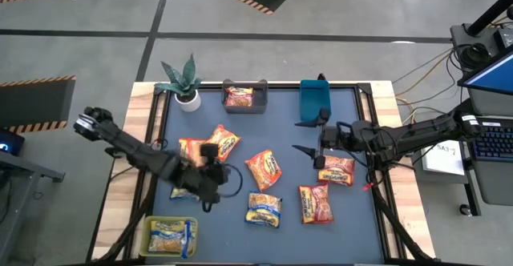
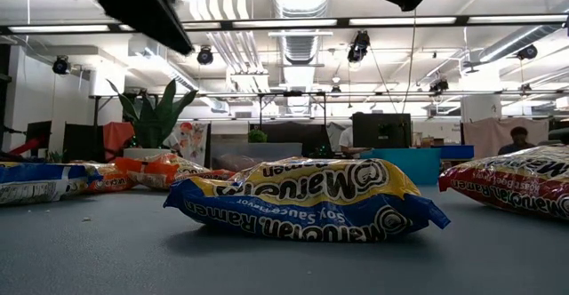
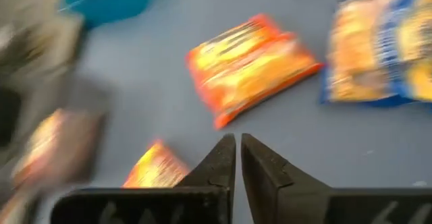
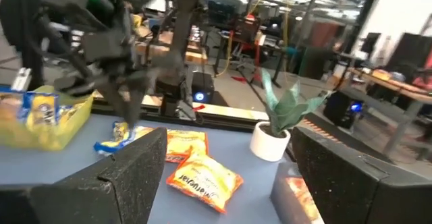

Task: Sort Maruchan noodles
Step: Put the middle orange noodle pack into the blue bin

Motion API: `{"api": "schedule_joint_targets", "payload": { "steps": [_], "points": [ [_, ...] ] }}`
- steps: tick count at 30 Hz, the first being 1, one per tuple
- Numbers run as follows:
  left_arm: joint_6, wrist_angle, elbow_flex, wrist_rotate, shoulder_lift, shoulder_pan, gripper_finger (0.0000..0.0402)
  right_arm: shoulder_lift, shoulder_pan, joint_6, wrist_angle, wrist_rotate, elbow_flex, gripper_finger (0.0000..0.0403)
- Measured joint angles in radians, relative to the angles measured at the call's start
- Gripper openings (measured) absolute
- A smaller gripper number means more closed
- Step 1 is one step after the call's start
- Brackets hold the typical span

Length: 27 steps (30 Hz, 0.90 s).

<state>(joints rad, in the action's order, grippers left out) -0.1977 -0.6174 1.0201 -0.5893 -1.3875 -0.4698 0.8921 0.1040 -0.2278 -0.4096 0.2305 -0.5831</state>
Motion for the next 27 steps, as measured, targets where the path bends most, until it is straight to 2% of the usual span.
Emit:
{"api": "schedule_joint_targets", "payload": {
  "steps": [3, 5, 9, 11, 18, 22, 27],
  "points": [
    [0.165, 0.238, -0.138, 0.213, 0.048, 0.097, 0.0002, 0.0, -0.002, 0.024, 0.002, 0.065, -0.005, 0.0293],
    [0.206, 0.278, -0.204, 0.285, 0.071, 0.167, 0.0002, 0.001, -0.007, 0.066, 0.031, 0.088, -0.004, 0.0288],
    [0.18, 0.246, -0.274, 0.288, 0.108, 0.304, 0.0, 0.013, -0.026, 0.189, 0.118, 0.086, 0.007, 0.0285],
    [0.171, 0.211, -0.285, 0.328, 0.114, 0.367, 0.0, 0.027, -0.044, 0.24, 0.134, 0.085, 0.015, 0.0284],
    [0.249, 0.141, -0.314, 0.389, 0.114, 0.568, 0.0, 0.123, -0.157, 0.257, 0.115, 0.085, 0.014, 0.0241],
    [0.24, 0.042, -0.308, 0.399, 0.118, 0.617, 0.0, 0.17, -0.231, 0.23, 0.114, 0.064, -0.005, 0.02],
    [0.23, -0.012, -0.299, 0.399, 0.116, 0.625, 0.0, 0.21, -0.286, 0.209, 0.103, -0.025, -0.044, 0.0144]
  ]
}}
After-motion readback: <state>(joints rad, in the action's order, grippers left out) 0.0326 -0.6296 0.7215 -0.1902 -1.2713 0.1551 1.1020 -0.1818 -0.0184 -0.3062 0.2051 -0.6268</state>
